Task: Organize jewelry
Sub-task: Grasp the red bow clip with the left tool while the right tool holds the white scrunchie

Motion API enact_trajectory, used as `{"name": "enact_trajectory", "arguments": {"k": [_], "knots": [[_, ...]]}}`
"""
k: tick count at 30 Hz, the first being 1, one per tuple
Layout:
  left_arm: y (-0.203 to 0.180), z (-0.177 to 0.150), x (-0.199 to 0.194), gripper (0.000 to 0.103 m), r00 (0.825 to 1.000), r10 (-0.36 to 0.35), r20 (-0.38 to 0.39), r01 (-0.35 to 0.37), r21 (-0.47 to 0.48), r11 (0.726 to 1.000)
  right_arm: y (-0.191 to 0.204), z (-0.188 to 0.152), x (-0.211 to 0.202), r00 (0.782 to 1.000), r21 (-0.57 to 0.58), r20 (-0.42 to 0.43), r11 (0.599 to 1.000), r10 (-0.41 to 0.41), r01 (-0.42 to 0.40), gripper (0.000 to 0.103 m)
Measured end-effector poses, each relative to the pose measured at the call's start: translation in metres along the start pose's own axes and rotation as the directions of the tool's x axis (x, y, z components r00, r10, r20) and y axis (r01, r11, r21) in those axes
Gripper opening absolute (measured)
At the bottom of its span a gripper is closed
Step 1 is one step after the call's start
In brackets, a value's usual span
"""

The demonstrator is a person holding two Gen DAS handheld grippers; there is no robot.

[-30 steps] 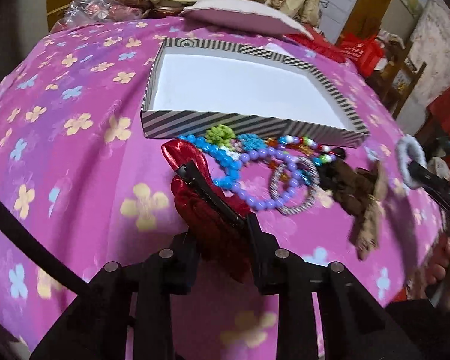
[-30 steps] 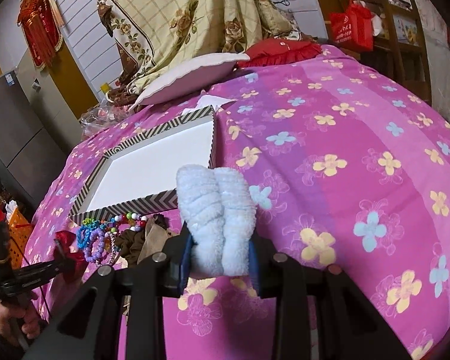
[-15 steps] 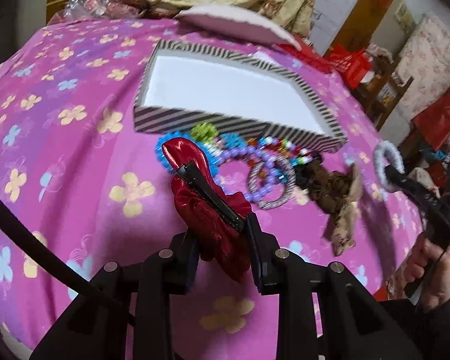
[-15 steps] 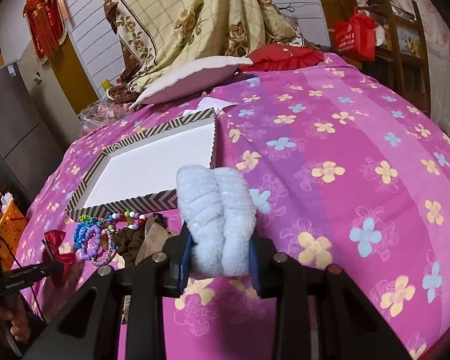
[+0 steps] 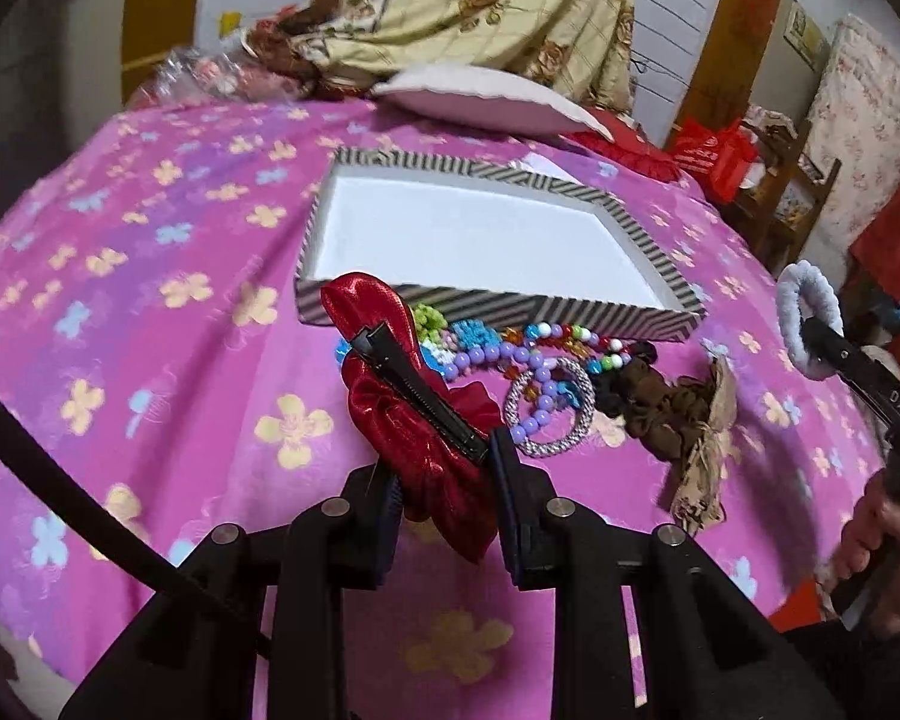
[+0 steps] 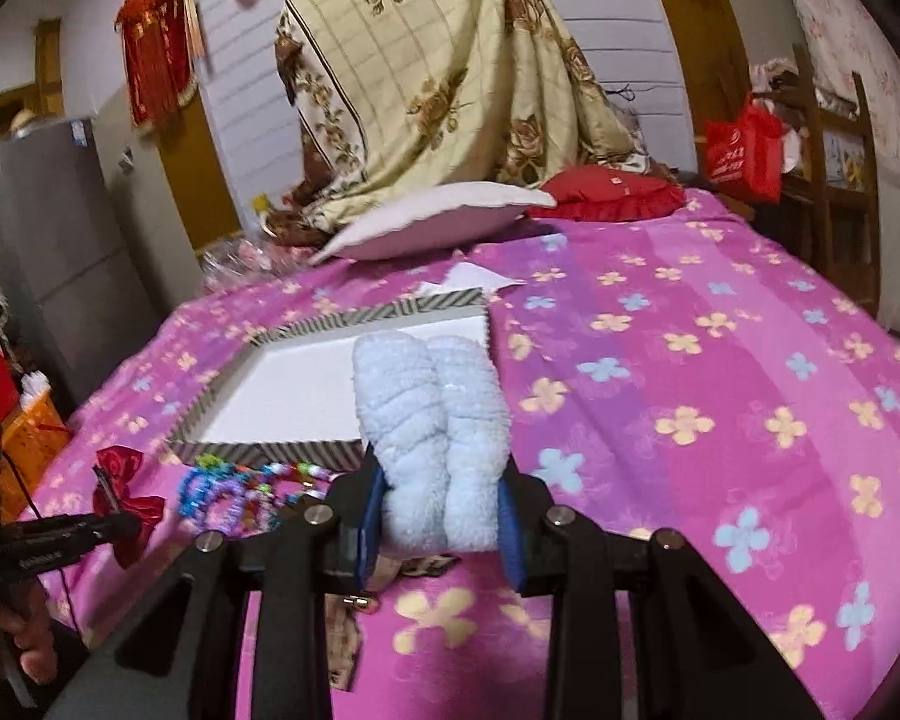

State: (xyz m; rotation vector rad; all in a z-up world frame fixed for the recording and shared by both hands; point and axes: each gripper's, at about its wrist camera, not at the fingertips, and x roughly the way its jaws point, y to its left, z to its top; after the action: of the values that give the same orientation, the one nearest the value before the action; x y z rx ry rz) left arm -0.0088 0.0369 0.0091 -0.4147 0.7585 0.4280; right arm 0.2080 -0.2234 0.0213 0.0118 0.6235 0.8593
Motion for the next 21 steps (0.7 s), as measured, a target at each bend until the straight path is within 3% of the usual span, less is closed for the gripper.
{"name": "enact_trajectory", "arguments": {"k": [6,13,21], "knots": [[-0.008,-0.002,-0.002,0.000,0.998,0.067,0.022,-0.067,-0.007,0.998,0.004,-0.006,0.012,0.999,0.026,-0.048,1.000,0.018,-0.016,0.033],[-0.013,-0.002,-0.002,0.000,0.997,0.067,0.023,-0.066,-0.039,0.997,0.020,-0.010,0.019,0.993,-0.088,-0.116,0.996,0.018,-0.029,0.033],[-0.040,-0.006,0.004,0.000,0.999,0.050,0.011,-0.050,-0.017,0.999,0.023,-0.011,0.018,0.992,-0.112,-0.129,0.994,0.003,-0.018,0.033]]}}
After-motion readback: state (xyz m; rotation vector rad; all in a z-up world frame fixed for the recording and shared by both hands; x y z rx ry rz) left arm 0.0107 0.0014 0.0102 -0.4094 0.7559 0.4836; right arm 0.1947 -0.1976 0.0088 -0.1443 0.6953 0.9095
